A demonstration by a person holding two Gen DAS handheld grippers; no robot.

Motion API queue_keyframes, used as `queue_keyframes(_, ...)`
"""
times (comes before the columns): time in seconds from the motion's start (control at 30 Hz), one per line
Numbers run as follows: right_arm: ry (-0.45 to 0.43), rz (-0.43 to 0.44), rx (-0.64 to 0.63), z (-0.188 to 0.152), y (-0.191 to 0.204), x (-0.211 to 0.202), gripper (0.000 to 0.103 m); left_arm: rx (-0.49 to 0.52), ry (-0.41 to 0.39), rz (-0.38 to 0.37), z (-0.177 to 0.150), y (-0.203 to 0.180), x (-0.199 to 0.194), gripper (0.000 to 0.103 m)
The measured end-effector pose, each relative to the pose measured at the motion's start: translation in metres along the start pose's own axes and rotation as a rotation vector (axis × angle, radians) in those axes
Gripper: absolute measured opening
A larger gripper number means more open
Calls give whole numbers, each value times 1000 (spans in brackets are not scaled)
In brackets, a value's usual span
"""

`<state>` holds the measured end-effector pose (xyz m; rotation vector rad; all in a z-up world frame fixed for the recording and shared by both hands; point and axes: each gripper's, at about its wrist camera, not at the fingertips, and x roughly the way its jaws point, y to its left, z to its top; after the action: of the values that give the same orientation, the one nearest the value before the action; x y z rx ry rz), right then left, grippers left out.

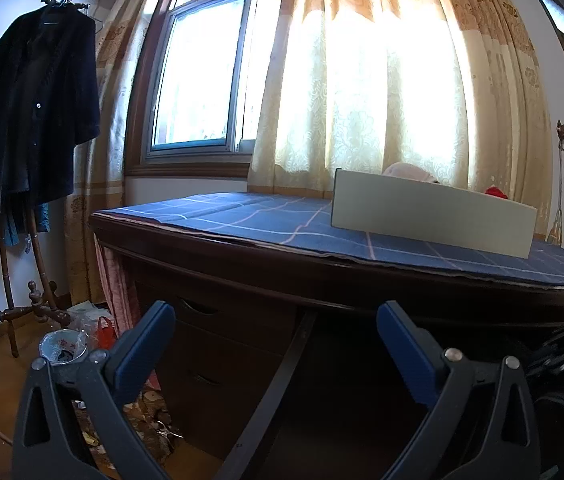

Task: Take underwear out of drawer
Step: 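Lower the open right tool into the drawer over the black garment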

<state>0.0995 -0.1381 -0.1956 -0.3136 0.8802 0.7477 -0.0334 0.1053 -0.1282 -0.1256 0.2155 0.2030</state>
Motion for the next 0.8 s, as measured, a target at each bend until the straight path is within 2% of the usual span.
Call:
queue_keyframes(0.33,-101,103,194,-10,-17,-45,18,-2,1,-1,-1,0,0,103)
queue_keyframes(0.6,-125,87,262,-25,-17,-58,18,-12,10,-4,-1,2,1,103)
queue_keyframes(0.8,-147,74,285,-24,-18,-59,18,-14,12,-9,-2,4,1,103)
